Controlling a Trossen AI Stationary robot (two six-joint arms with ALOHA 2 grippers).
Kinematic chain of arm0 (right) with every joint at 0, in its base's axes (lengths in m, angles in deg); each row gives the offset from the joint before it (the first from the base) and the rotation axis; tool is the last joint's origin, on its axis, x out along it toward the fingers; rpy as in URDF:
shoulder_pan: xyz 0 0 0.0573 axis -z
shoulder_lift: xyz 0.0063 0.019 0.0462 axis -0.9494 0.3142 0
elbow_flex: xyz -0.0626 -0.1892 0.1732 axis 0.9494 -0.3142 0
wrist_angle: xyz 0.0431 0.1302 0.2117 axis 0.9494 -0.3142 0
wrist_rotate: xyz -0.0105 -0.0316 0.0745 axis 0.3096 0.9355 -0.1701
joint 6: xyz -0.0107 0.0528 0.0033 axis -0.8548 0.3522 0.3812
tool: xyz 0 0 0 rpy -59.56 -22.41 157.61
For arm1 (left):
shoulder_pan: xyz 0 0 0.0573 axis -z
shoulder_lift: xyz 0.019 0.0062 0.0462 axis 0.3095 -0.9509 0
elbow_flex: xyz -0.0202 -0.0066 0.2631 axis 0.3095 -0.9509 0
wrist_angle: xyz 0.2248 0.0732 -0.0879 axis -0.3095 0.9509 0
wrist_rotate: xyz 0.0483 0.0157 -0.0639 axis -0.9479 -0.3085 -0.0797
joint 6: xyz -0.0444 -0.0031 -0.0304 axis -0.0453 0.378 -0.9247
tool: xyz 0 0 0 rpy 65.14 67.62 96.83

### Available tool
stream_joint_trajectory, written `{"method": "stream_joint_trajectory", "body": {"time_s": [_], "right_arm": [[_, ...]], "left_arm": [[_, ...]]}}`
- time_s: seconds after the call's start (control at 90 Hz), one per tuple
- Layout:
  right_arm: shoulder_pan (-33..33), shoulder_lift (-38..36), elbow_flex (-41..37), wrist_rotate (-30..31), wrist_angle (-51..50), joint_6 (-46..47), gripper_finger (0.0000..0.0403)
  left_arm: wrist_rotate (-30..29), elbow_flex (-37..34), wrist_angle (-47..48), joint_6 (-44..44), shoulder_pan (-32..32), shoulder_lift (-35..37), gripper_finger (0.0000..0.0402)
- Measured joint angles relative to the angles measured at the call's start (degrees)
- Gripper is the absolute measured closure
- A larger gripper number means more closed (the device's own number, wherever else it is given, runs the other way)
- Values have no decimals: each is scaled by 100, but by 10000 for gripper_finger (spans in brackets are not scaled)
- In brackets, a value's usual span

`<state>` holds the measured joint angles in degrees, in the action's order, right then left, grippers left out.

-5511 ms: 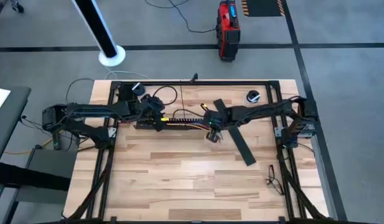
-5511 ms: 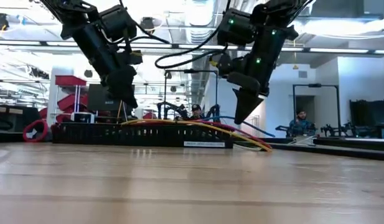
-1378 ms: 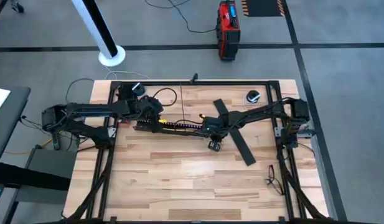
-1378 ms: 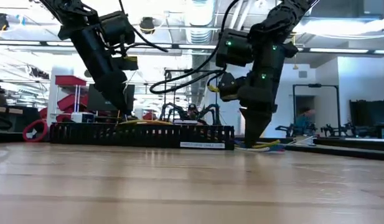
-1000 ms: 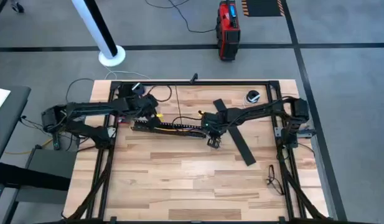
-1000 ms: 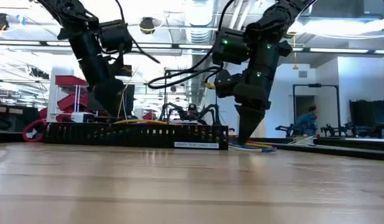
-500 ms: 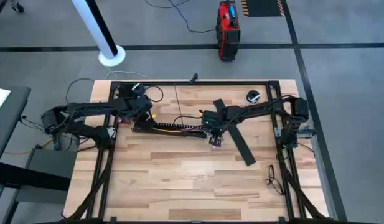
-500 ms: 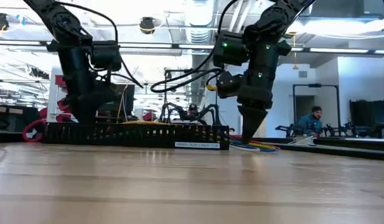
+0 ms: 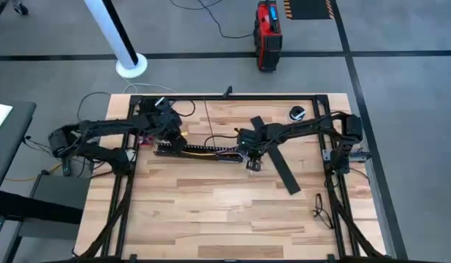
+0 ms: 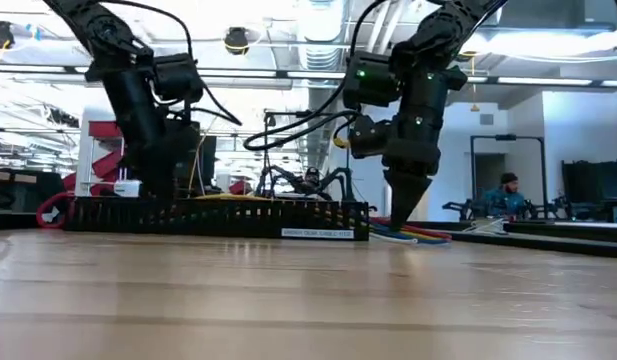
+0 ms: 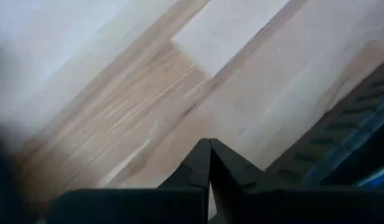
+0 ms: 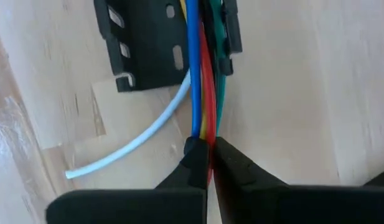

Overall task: Ziptie cables
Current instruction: Put the zip tied cable into the black cable duct

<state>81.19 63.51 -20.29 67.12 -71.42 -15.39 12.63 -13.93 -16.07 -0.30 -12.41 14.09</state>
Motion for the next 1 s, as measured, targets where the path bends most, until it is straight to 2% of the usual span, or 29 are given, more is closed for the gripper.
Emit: {"method": "stream_joint_trajectory", "body": {"time_s": [0.144,0.389,0.533,0.678,0.833,1.0], "right_arm": [[15,-2,0,-9,-8,-46,402],[46,-2,0,-13,0,-212,402],[63,-2,0,-13,2,-345,402],[99,-2,0,-13,4,-355,402],[111,-4,0,-13,5,-362,402],[111,-4,0,-11,5,-361,402]], "left_arm": [[-345,310,1209,-306,31,-2,401],[-337,370,3001,-1274,84,0,401],[-454,370,3606,-1703,306,2,401],[31,338,3532,-1870,504,5,401],[369,-143,2895,-2159,560,7,401],[428,-583,2553,-2493,562,7,401]]}}
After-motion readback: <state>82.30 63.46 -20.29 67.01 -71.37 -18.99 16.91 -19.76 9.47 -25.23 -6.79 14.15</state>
